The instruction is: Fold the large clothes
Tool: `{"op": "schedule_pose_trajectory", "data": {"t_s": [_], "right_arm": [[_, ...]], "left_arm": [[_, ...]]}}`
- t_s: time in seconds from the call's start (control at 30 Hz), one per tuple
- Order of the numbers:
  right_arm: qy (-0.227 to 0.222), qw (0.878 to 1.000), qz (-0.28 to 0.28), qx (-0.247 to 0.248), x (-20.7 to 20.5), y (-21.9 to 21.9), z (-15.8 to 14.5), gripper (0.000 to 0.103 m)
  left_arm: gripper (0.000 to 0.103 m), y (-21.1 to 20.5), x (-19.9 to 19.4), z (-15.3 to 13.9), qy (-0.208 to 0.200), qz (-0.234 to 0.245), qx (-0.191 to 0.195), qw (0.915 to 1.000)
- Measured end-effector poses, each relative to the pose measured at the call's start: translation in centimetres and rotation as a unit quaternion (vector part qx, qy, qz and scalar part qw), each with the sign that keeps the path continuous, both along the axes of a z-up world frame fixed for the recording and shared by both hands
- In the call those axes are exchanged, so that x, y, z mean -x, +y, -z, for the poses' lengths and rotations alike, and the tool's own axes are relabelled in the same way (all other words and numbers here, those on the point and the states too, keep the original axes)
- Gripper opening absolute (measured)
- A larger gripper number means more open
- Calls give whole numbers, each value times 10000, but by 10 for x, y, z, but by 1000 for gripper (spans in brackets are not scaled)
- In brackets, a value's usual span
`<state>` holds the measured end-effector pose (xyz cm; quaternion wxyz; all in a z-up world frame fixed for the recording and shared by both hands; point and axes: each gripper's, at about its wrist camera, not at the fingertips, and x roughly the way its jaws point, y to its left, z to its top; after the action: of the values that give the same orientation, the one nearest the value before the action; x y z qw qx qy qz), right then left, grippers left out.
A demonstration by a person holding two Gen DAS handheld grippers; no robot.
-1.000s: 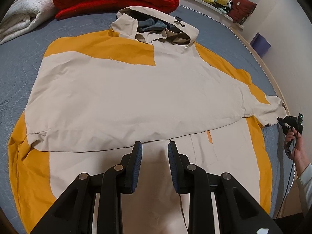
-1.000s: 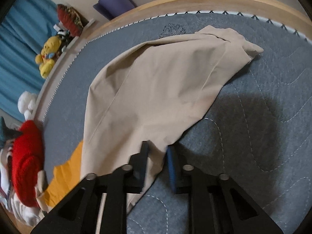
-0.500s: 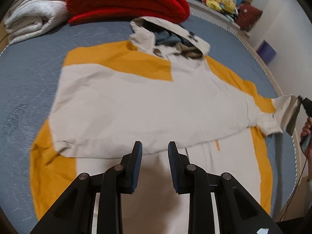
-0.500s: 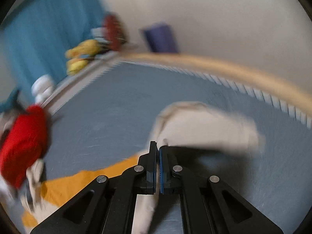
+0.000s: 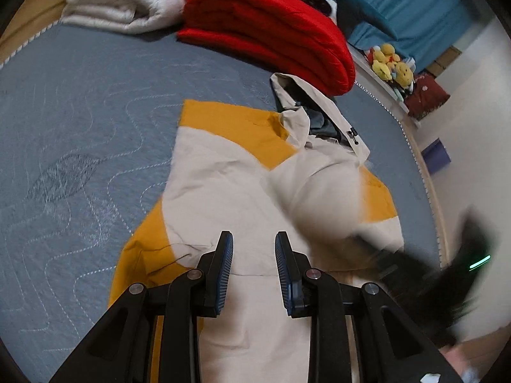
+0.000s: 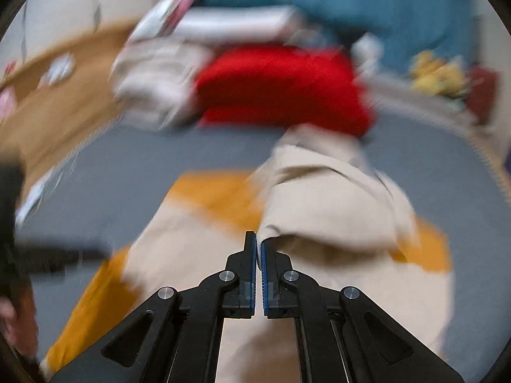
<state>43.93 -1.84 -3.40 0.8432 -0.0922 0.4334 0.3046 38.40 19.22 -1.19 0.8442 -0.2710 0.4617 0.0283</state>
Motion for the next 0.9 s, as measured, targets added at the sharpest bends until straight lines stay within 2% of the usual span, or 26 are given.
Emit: {"op": "schedule_pose_trajectory", "data": {"t_s": [0.03, 0.07, 0.1, 0.13, 0.27, 0.4, 0.43, 0.5, 0.6, 0.67, 0.73, 0.83, 0.9], "right_arm": [[439, 9989, 66, 166, 5, 6, 22, 6], [698, 9973, 118, 187, 8, 6, 31, 6], [959, 9950, 257, 136, 14, -1, 38, 7], [1030, 9938, 400, 77, 20, -12, 36, 7], [661, 9944, 825, 72, 34, -67, -3, 11], [492, 9889, 1392, -187, 32, -128, -34, 17], [467, 9852, 1619, -323, 31, -147, -37, 19], [578, 9769, 1970, -585, 27, -172, -31, 30], [1208, 9546, 2620, -739, 10, -202, 11, 37], [2071, 9254, 2924, -1236, -10, -216, 44, 37], [2822, 8909, 3191, -1577, -23, -228, 77, 36], [3168, 8699, 3355, -1742, -31, -238, 100, 37], [3151, 8648, 3474, -1792, -34, -242, 107, 37]], "left_arm": [[24, 2, 1, 0, 27, 7, 16, 10000], [24, 5, 1, 0, 39, 9, 22, 10000], [24, 7, 1, -1, 43, 7, 41, 10000], [24, 9, 2, -1, 32, 3, 82, 10000], [24, 10, 2, 2, 59, 1, 205, 9998], [24, -6, -3, 8, 82, 49, 152, 9998], [24, -11, -5, 9, 57, 78, 98, 9999], [24, -22, -8, 10, -7, 167, -16, 9999], [24, -56, -15, 15, -145, 483, -297, 9983], [25, -80, -18, 20, -213, 761, -443, 9959], [34, -105, -24, 26, -264, 1083, -567, 9922], [47, -133, -30, 34, -332, 1320, -682, 9883], [52, -145, -35, 42, -320, 1391, -683, 9874]]}}
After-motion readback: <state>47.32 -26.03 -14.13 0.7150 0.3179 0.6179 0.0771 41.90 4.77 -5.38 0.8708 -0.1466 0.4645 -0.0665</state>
